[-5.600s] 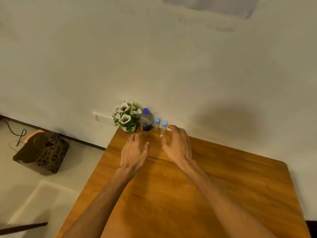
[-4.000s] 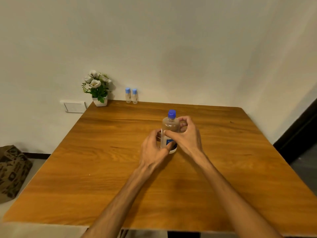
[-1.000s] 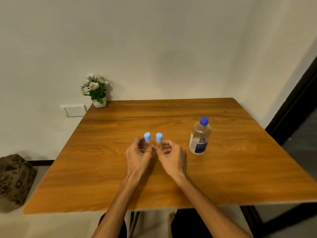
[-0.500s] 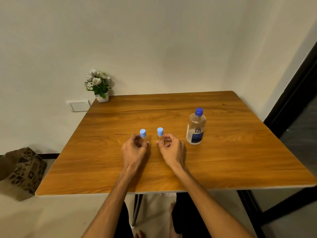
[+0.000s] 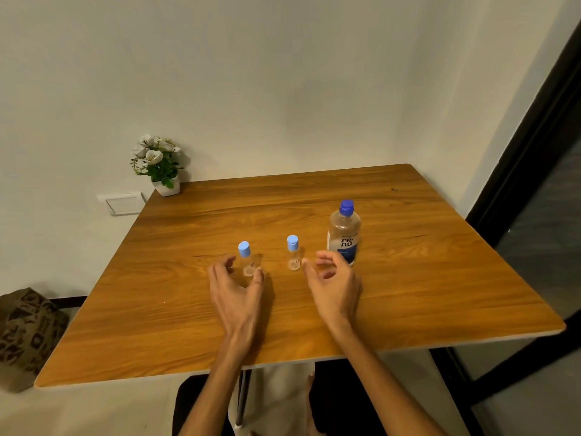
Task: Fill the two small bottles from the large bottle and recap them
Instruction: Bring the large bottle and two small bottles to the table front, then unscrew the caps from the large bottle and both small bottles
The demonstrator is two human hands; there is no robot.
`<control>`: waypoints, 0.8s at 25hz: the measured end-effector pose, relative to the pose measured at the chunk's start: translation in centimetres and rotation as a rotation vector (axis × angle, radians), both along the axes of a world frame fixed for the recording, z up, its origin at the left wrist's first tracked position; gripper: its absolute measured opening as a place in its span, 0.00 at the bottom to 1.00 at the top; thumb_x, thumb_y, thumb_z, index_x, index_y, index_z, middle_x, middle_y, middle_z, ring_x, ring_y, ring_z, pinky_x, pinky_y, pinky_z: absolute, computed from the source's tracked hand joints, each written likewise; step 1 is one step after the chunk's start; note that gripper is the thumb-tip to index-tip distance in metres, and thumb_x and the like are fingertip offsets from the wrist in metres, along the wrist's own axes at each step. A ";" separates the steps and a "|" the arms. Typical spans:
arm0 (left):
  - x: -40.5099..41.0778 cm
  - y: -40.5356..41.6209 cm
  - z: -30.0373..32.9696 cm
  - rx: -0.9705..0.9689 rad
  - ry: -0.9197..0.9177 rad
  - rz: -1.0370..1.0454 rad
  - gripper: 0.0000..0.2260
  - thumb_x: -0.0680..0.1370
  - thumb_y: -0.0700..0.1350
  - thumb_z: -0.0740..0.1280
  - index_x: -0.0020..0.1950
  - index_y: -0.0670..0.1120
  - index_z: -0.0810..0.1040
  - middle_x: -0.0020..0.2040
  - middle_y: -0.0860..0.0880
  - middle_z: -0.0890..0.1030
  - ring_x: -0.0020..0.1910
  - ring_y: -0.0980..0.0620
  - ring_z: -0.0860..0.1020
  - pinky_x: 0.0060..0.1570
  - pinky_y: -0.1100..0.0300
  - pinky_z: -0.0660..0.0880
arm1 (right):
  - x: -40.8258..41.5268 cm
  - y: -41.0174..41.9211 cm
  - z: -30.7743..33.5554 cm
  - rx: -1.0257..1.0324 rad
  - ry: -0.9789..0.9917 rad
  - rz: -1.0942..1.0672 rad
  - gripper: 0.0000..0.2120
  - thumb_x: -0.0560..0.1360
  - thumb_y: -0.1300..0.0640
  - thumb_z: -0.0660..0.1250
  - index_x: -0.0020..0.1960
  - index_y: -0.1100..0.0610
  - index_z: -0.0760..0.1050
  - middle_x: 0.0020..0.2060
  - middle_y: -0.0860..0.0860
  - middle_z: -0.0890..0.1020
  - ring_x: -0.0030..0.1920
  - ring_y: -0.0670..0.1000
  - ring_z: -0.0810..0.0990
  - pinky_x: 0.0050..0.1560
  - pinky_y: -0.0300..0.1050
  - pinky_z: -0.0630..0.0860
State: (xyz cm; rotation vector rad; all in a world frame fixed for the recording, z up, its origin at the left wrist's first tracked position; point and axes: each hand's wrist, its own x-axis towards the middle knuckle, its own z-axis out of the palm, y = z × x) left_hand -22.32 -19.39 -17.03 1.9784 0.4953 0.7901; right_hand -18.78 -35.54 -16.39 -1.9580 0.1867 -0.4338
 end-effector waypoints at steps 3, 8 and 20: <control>-0.7 -4.4 2.0 0.012 -0.218 -0.097 0.07 0.75 0.42 0.70 0.52 0.45 0.79 0.48 0.48 0.79 0.46 0.48 0.77 0.47 0.46 0.78 | -0.3 -3.8 0.6 0.074 -0.170 -0.248 0.15 0.69 0.54 0.81 0.52 0.51 0.80 0.44 0.46 0.84 0.41 0.49 0.81 0.43 0.57 0.83; 3.7 -10.8 6.7 0.091 -0.292 -0.381 0.09 0.77 0.37 0.72 0.57 0.43 0.81 0.55 0.49 0.80 0.50 0.55 0.79 0.44 0.61 0.79 | 3.3 -7.0 1.4 0.075 -0.010 0.026 0.44 0.65 0.44 0.84 0.76 0.48 0.68 0.70 0.48 0.78 0.68 0.49 0.76 0.65 0.50 0.77; 9.8 -13.4 8.2 0.202 -0.202 -0.491 0.12 0.75 0.48 0.79 0.55 0.45 0.87 0.49 0.51 0.81 0.47 0.53 0.80 0.46 0.59 0.79 | 5.2 -10.0 1.2 -0.057 -0.103 0.244 0.37 0.63 0.37 0.78 0.70 0.44 0.76 0.59 0.43 0.84 0.59 0.44 0.81 0.58 0.54 0.83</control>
